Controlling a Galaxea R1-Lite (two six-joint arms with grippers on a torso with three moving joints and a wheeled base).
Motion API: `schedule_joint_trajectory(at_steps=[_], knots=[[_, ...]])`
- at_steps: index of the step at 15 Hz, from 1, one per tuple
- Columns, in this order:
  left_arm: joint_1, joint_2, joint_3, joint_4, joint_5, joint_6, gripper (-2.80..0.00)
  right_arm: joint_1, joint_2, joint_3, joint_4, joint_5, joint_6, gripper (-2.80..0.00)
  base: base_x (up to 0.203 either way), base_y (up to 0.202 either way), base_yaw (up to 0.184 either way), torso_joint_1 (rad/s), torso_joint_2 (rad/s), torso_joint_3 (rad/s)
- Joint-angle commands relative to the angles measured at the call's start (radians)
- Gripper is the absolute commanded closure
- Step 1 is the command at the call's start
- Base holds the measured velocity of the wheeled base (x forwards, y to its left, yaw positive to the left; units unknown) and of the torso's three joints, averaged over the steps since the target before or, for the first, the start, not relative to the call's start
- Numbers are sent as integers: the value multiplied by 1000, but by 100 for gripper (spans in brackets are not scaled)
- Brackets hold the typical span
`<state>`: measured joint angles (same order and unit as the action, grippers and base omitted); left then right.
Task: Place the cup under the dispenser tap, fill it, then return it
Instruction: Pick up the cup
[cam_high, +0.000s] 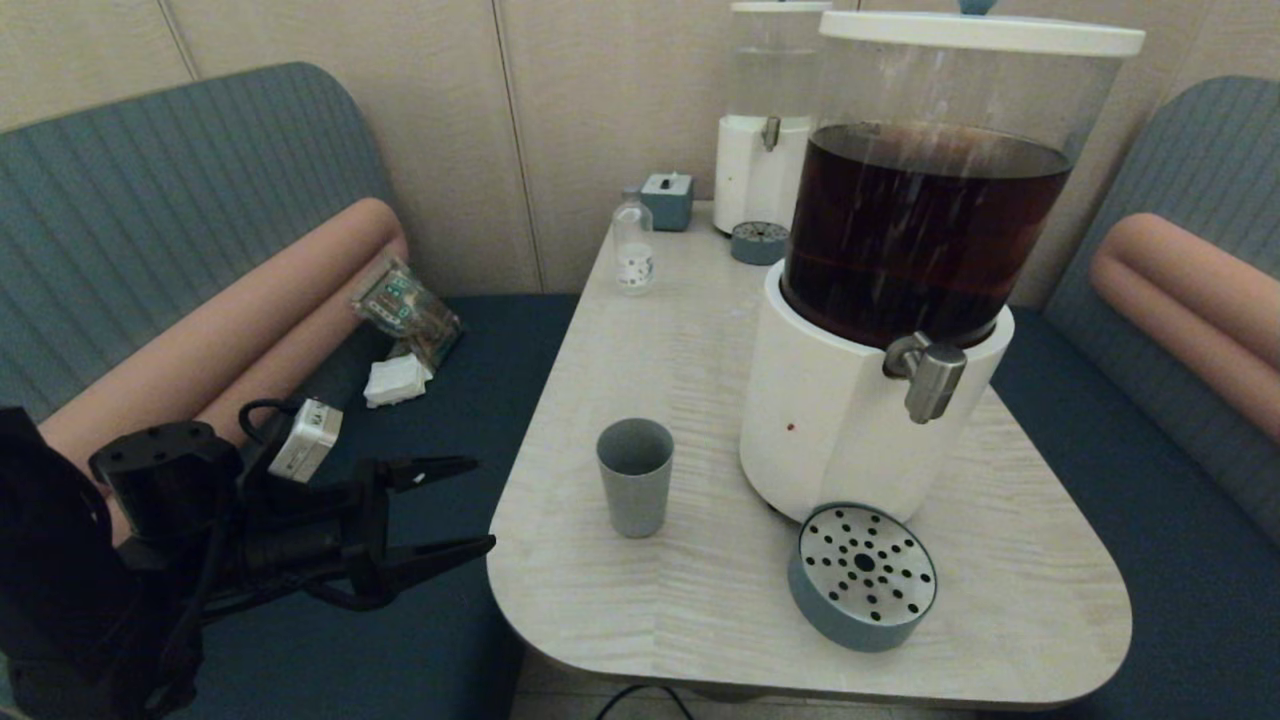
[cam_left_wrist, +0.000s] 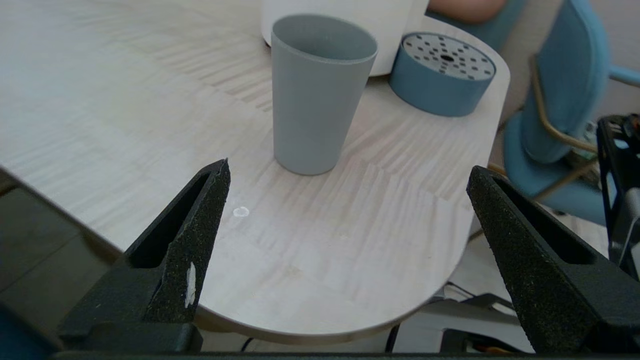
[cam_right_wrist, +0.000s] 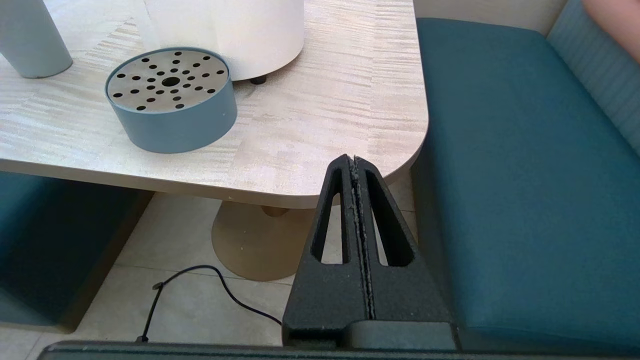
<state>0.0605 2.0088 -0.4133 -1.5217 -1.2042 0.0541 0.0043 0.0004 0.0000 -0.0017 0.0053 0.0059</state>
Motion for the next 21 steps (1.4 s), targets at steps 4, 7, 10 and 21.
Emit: schedule_joint_trajectory(at_steps=[4, 7, 10, 21], knots=[[-23, 136, -130, -8, -46, 8, -280, 0, 0, 1, 0, 1, 0, 0, 0, 0, 0, 0, 0, 0], [-52, 176, -208, -8, -73, 10, -280, 0, 0, 2, 0, 1, 0, 0, 0, 0, 0, 0, 0, 0], [-88, 238, -320, -8, -74, 10, -280, 0, 0, 0, 0, 1, 0, 0, 0, 0, 0, 0, 0, 0], [-232, 356, -431, -8, -21, -2, -280, 0, 0, 1, -1, 1, 0, 0, 0, 0, 0, 0, 0, 0]])
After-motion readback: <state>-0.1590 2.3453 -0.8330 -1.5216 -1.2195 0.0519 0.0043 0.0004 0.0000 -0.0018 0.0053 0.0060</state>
